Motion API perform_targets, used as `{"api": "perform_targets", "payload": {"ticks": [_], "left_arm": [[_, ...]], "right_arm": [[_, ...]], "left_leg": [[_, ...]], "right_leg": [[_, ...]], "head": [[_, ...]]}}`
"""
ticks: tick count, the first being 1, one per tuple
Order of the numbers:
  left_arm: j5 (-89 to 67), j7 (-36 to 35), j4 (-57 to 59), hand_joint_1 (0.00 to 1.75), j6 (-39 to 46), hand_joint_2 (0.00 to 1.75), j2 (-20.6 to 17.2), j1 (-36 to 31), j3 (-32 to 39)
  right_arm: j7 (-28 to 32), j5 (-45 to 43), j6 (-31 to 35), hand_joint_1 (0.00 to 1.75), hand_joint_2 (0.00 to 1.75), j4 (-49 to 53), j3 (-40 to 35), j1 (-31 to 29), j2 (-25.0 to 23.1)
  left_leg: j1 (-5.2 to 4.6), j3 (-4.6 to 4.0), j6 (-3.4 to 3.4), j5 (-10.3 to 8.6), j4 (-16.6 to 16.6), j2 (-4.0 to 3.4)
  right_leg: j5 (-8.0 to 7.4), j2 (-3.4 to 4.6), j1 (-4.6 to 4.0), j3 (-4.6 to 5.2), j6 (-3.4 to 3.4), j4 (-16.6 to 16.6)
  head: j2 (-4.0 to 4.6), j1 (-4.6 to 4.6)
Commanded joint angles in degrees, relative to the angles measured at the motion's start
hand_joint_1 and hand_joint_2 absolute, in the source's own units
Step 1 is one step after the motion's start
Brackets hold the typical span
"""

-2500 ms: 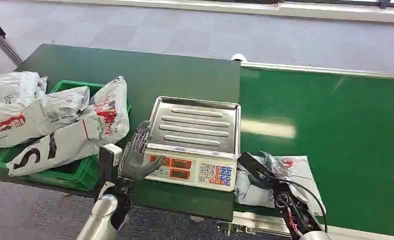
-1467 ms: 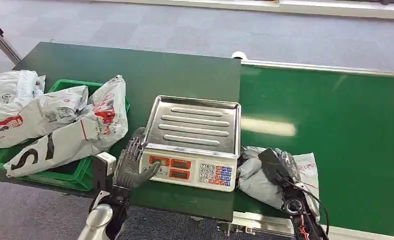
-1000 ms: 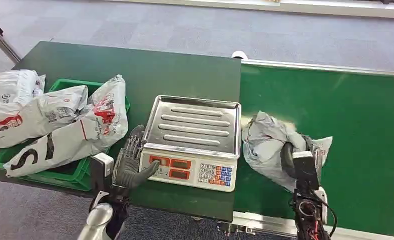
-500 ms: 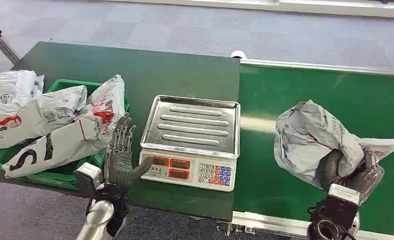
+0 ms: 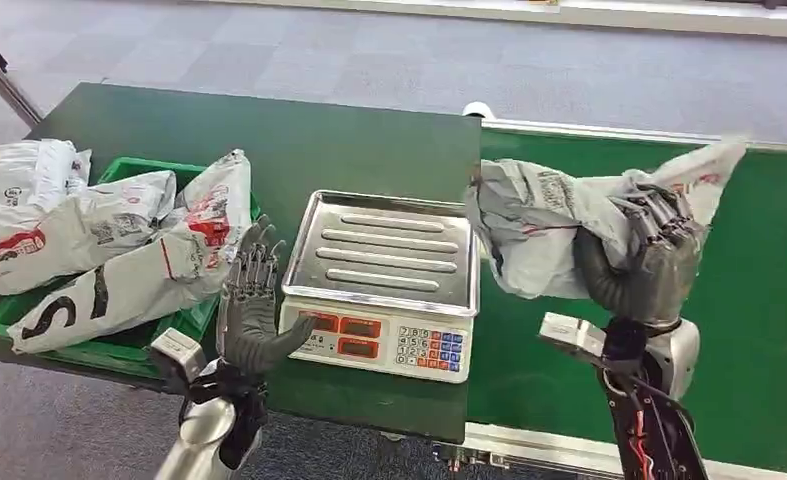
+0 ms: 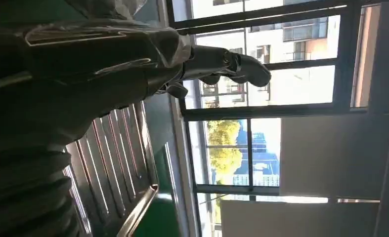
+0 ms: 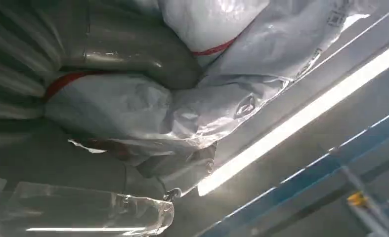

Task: Moved the parcel from conveyor to table for the left to box.

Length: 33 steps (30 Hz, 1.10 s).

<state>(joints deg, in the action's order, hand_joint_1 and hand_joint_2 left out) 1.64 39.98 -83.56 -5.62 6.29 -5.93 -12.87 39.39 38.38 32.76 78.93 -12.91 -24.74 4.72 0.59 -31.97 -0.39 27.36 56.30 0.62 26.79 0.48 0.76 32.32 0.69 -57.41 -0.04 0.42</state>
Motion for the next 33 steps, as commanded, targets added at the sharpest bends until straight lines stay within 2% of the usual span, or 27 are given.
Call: {"api": "perform_targets", "payload": {"ticks": [1,4,8,10,11,15,17,19,21,23,26,29,31,33], "left_arm": [[1.0,0.0,4.2,0.00,-1.8,1.75,-1.8,-2.9,-2.4],[1.0,0.0,5.1,0.00,-2.6,1.75,-1.7,-4.0,-2.6],[1.1,0.0,5.9,0.00,-3.5,1.75,-1.4,-4.8,-2.7],[0.9,0.0,6.5,0.00,-3.8,1.75,-1.2,-5.2,-2.7],[0.9,0.0,6.5,0.00,-3.8,1.75,-1.2,-5.2,-2.7],[0.9,0.0,6.4,0.00,-3.9,1.75,-1.2,-5.2,-2.6],[0.8,0.0,6.8,0.00,-4.4,1.75,-1.2,-5.6,-2.6],[0.8,0.0,7.2,0.00,-5.0,1.75,-1.2,-5.9,-2.6],[0.6,0.0,7.7,0.00,-5.1,1.75,-0.9,-6.3,-2.8],[0.6,0.0,7.9,0.00,-5.1,1.75,-0.8,-6.5,-2.8],[0.5,0.0,8.2,0.00,-5.1,1.75,-0.6,-6.8,-2.5],[0.5,0.0,9.2,0.00,-5.1,1.75,-0.7,-7.0,-2.4],[0.4,0.0,9.6,0.00,-5.5,1.75,-0.6,-7.3,-2.6],[0.4,0.0,9.2,0.00,-5.7,1.75,-0.4,-7.4,-2.8]], "right_arm": [[-2.2,8.3,1.5,1.75,1.75,-23.6,-15.0,-16.7,0.8],[-3.8,12.0,0.3,1.75,1.75,-33.0,-20.0,-22.5,-1.2],[-4.1,14.5,-3.0,1.75,1.75,-41.9,-24.7,-27.0,-3.8],[-4.9,16.0,-4.1,1.75,1.75,-46.1,-27.1,-28.2,-5.9],[-4.9,16.0,-4.1,1.75,1.75,-46.1,-27.1,-28.2,-5.9],[-5.0,15.8,-3.2,1.75,1.75,-47.2,-27.6,-28.4,-6.2],[-9.3,20.2,-10.4,1.75,1.75,-52.9,-33.4,-30.8,-7.9],[-12.3,20.4,-16.2,1.75,1.75,-57.0,-34.6,-31.8,-10.5],[-13.2,20.5,-17.8,1.75,1.75,-58.8,-35.2,-31.9,-11.7],[-13.1,20.5,-18.0,1.75,1.75,-59.0,-35.4,-31.6,-12.2],[-12.1,19.9,-16.9,1.75,1.75,-59.3,-35.4,-30.2,-13.7],[-13.8,21.1,-15.7,1.75,1.75,-59.4,-36.3,-29.0,-14.5],[-14.8,20.9,-12.3,1.75,1.75,-59.8,-35.6,-29.0,-14.9],[-13.3,20.6,-7.8,1.75,1.75,-58.6,-35.0,-28.7,-14.6]], "left_leg": [[-0.03,0.03,0.02,0.05,0.0,-0.36],[-0.02,0.02,0.03,0.02,0.0,-0.59],[-0.02,-0.01,0.00,-0.04,0.0,-0.32],[-0.04,-0.02,0.03,-0.03,0.0,-0.25],[-0.03,0.01,0.02,-0.03,0.0,-0.39],[-0.04,-0.07,0.03,-0.06,0.0,-0.07],[-0.02,-0.07,0.03,-0.04,0.0,-0.11],[-0.04,-0.08,0.04,-0.04,0.0,-0.24],[-0.01,-0.07,0.02,-0.07,0.0,-0.36],[-0.03,-0.14,0.01,-0.08,0.0,-0.06],[0.01,-0.14,0.00,-0.08,0.0,-0.08],[0.01,-0.05,0.02,-0.06,-0.1,-0.11],[-0.01,-0.07,0.01,-0.07,0.0,-0.04],[0.01,-0.10,0.01,-0.08,0.0,-0.02]], "right_leg": [[-0.05,0.29,0.01,0.08,-0.02,0.0],[-0.14,0.49,-0.01,0.15,-0.05,0.0],[-0.10,0.27,0.00,0.14,-0.06,0.0],[-0.04,0.18,0.03,0.12,-0.03,-0.1],[-0.09,0.29,0.00,0.11,-0.06,0.0],[-0.01,-0.01,0.02,0.12,-0.04,-0.1],[-0.02,0.02,-0.01,0.12,-0.05,0.0],[-0.05,0.15,0.01,0.17,-0.05,-0.1],[-0.12,0.24,-0.02,0.17,-0.07,0.0],[-0.03,0.00,0.01,0.19,-0.05,-0.1],[-0.04,-0.02,-0.03,0.18,-0.07,0.0],[-0.03,0.01,-0.03,0.10,-0.06,0.0],[-0.01,-0.02,-0.01,0.12,-0.04,0.0],[-0.02,-0.05,-0.03,0.14,-0.05,0.0]], "head": [[0.00,-0.02],[0.00,-0.02],[0.00,-0.02],[0.00,-0.04],[0.00,-0.02],[0.00,-0.02],[0.00,-0.02],[0.00,-0.02],[0.00,-0.04],[0.00,-0.02],[0.00,-0.04],[0.00,-0.04],[0.00,-0.04],[0.00,-0.04]]}}
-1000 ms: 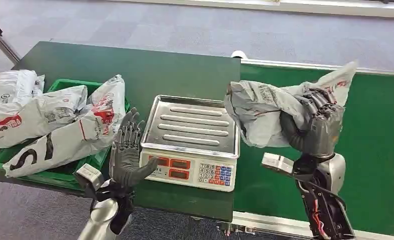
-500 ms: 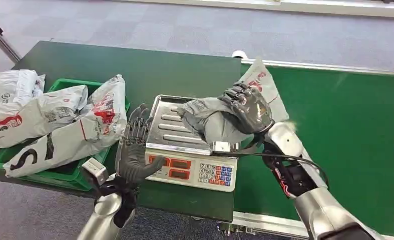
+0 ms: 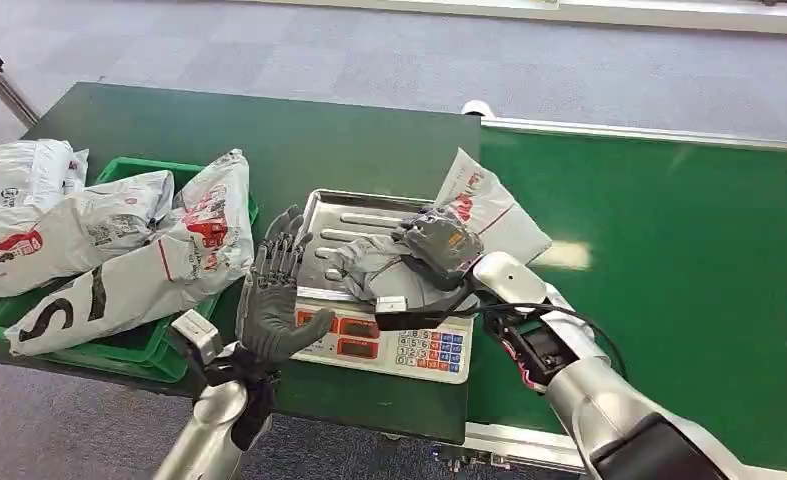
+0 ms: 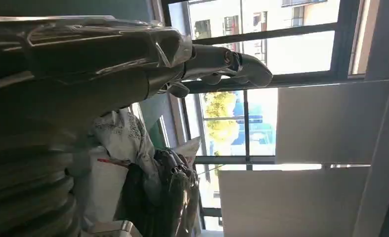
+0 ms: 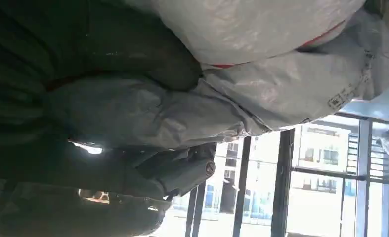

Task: Moved the parcel from conveyor to table for the left to box.

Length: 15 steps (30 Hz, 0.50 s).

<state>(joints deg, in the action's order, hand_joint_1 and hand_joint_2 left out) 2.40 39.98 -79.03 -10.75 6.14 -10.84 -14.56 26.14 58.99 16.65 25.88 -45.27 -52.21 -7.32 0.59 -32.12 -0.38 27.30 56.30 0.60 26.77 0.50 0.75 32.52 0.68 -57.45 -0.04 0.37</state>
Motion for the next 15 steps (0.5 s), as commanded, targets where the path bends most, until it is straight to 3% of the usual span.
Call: {"api": "perform_targets", "payload": {"ticks": [1,8,11,15], "left_arm": [[-0.3,0.0,4.7,0.00,-0.7,1.75,-0.2,-2.6,-1.1],[-0.3,0.0,4.6,0.00,-0.6,1.75,0.0,-2.7,-1.1],[-0.2,-0.4,5.3,0.00,-1.0,1.75,0.3,-3.6,-1.3],[-0.3,-0.7,6.2,0.00,-1.0,1.75,0.6,-4.7,-1.5]], "right_arm": [[0.9,-0.1,10.1,1.75,1.75,-4.7,-2.4,-0.9,-2.3],[0.9,-0.1,10.2,1.75,1.75,-4.8,-2.4,-0.9,-2.3],[5.4,-2.3,14.6,1.75,1.75,-4.2,-0.5,-0.2,-3.0],[6.2,-2.0,10.2,1.75,1.75,-5.2,-1.6,0.1,-4.2]], "left_leg": [[-0.02,0.04,0.01,-0.01,0.0,0.00],[0.01,0.01,0.01,-0.03,0.0,0.03],[0.01,0.00,0.02,-0.02,0.0,-0.02],[0.00,-0.01,0.01,-0.01,0.0,0.00]], "right_leg": [[0.01,-0.05,0.01,-0.04,-0.02,0.0],[-0.01,-0.11,-0.03,-0.04,-0.04,0.1],[-0.02,-0.07,-0.03,-0.01,-0.04,0.1],[0.00,-0.07,-0.02,0.01,-0.04,0.0]], "head": [[0.00,0.02],[0.00,0.00],[0.00,0.00],[0.00,0.02]]}}
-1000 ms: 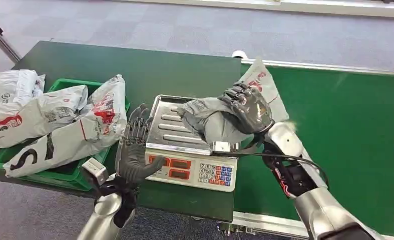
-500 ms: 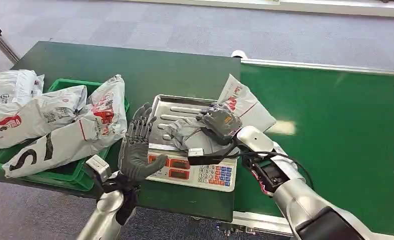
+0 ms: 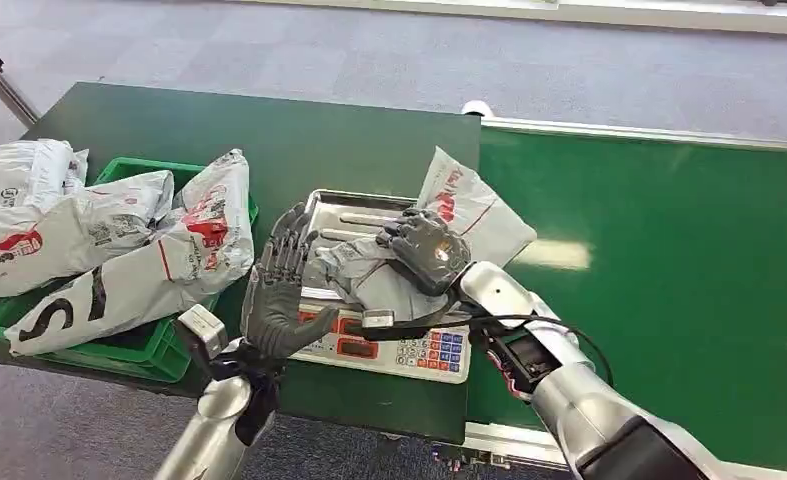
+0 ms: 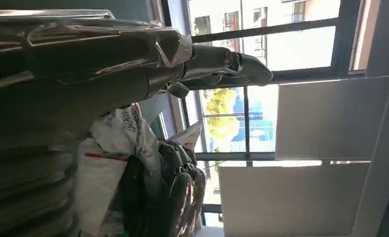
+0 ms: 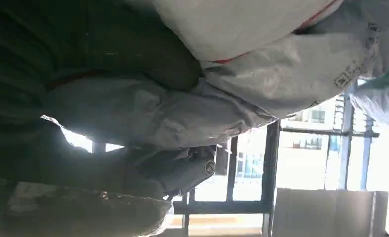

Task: Moved the parcel from conveyor to table for the left to box.

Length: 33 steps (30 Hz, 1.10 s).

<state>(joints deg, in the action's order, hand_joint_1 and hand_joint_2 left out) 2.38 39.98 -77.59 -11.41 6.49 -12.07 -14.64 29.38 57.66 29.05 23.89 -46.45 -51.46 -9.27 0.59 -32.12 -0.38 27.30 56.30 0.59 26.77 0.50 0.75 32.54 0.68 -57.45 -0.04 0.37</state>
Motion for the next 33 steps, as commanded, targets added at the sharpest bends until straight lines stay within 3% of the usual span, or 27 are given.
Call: {"api": "perform_targets", "payload": {"ticks": [1,6,7,8,9,10,20,27,33], "left_arm": [[-0.2,-0.7,4.9,0.00,-0.3,1.75,0.2,-3.5,-1.4],[-0.3,-0.6,4.5,0.00,0.0,1.75,0.0,-2.4,-0.9],[-0.3,-0.6,4.4,0.00,0.0,1.75,0.0,-2.3,-0.8],[-0.3,-0.6,4.3,0.00,0.0,1.75,0.0,-2.3,-0.8],[-0.4,-0.7,4.3,0.00,-0.1,1.75,0.1,-2.5,-0.8],[-0.4,-0.8,4.3,0.00,-0.1,1.75,0.1,-2.8,-0.8],[-0.4,-1.4,5.6,0.00,0.1,1.75,0.2,-4.3,-0.9],[-0.2,-1.6,5.6,0.00,0.5,1.75,0.1,-3.9,-1.1],[0.0,-1.6,5.7,0.00,0.7,1.75,0.0,-4.0,-1.3]], "right_arm": [[2.9,-0.4,-2.1,1.75,1.75,-3.2,-0.8,-0.3,-2.2],[-0.1,1.9,-5.5,1.75,1.75,-5.5,-2.9,2.6,-2.2],[-1.3,2.9,-7.5,1.64,1.75,-5.7,-3.8,2.7,-2.4],[-1.6,2.8,-8.6,0.45,1.75,-5.7,-3.8,2.7,-2.5],[-1.4,2.3,-9.2,0.16,1.75,-5.4,-3.4,2.9,-2.6],[-1.2,1.9,-9.8,0.03,1.75,-4.9,-3.1,2.9,-2.7],[1.3,1.8,-9.4,0.00,1.75,1.0,-4.6,4.6,-2.7],[1.4,-1.2,-0.3,0.00,1.75,12.0,-3.8,7.9,0.3],[0.3,-2.3,1.8,0.00,1.75,14.5,-3.0,8.5,1.1]], "left_leg": [[0.00,0.01,0.00,-0.01,0.0,-0.02],[0.02,0.08,0.01,-0.01,-0.1,0.02],[0.03,0.13,0.02,-0.03,-0.1,0.01],[0.01,0.10,0.01,-0.02,-0.1,0.02],[0.01,0.07,0.01,-0.02,-0.1,0.01],[0.02,0.07,0.01,-0.02,-0.1,0.00],[0.04,0.08,0.00,-0.04,-0.1,0.00],[0.02,0.06,0.01,-0.02,0.0,0.01],[0.02,0.02,0.02,-0.03,0.0,0.03]], "right_leg": [[0.00,-0.04,-0.01,-0.01,-0.03,0.0],[0.00,-0.07,-0.04,-0.10,-0.03,0.1],[-0.02,-0.10,-0.05,-0.17,-0.04,0.2],[0.00,-0.09,-0.03,-0.13,-0.03,0.1],[0.00,-0.08,-0.02,-0.10,-0.03,0.1],[-0.01,-0.09,-0.03,-0.10,-0.04,0.1],[-0.03,-0.10,-0.06,-0.09,-0.06,0.1],[0.00,-0.10,-0.04,-0.08,-0.04,0.1],[-0.01,-0.12,-0.03,-0.05,-0.04,0.1]], "head": [[0.00,0.00],[0.00,0.02],[0.00,0.02],[0.00,0.00],[0.00,0.02],[0.00,0.00],[0.00,0.00],[0.00,0.02],[0.00,0.02]]}}
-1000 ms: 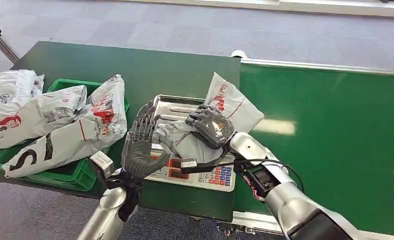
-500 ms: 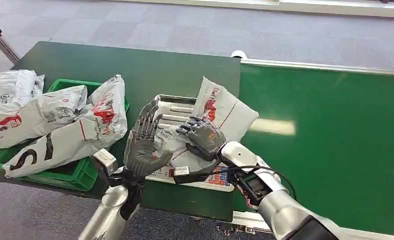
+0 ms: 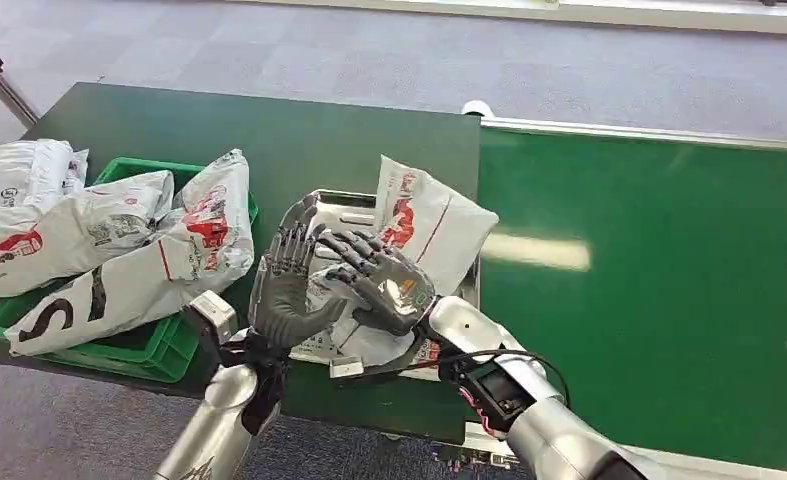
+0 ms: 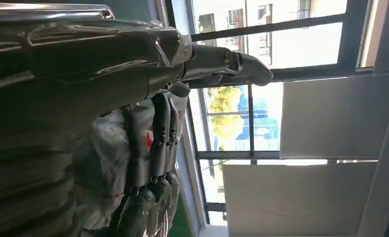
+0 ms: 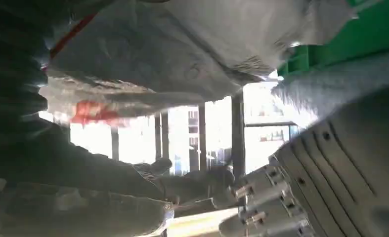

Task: Moved the parcel from conveyor to table for the left to box.

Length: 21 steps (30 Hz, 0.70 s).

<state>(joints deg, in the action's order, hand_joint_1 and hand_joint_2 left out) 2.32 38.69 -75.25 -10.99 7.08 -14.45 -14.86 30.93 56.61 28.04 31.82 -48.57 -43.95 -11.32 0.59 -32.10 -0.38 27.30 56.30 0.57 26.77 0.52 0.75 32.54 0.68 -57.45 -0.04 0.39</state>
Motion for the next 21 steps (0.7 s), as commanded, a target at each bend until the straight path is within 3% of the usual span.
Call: {"api": "perform_targets", "payload": {"ticks": [1,7,17,21], "left_arm": [[0.3,-0.4,3.5,0.00,0.5,1.75,-0.7,-1.7,-1.3],[1.1,-0.5,2.4,0.00,1.7,1.75,-0.9,-0.9,-1.4],[1.3,-0.7,0.6,0.00,2.8,1.75,-1.3,1.7,-1.0],[1.3,-0.4,-1.9,0.00,3.7,1.75,-1.5,4.6,-0.4]], "right_arm": [[-2.9,-1.3,3.0,0.00,1.75,7.6,-1.0,1.1,3.7],[-7.3,-7.4,1.8,0.00,1.75,13.1,4.6,4.5,6.4],[-9.1,-16.2,-4.3,0.00,1.75,22.0,14.0,11.7,10.2],[-6.4,-26.7,-8.0,0.00,1.75,26.6,22.0,16.3,11.9]], "left_leg": [[0.02,-0.03,0.01,-0.04,0.0,0.09],[0.03,-0.02,0.02,-0.06,0.0,0.15],[0.00,-0.01,0.02,-0.01,0.0,0.11],[0.01,0.01,0.03,-0.02,-0.1,0.12]], "right_leg": [[-0.01,-0.16,-0.04,-0.03,-0.03,0.0],[-0.02,-0.24,-0.05,-0.08,-0.04,0.1],[0.01,-0.16,-0.01,-0.07,-0.02,0.1],[0.00,-0.19,-0.03,-0.11,-0.03,0.1]], "head": [[0.00,0.00],[0.00,-0.02],[0.00,0.00],[0.00,0.00]]}}
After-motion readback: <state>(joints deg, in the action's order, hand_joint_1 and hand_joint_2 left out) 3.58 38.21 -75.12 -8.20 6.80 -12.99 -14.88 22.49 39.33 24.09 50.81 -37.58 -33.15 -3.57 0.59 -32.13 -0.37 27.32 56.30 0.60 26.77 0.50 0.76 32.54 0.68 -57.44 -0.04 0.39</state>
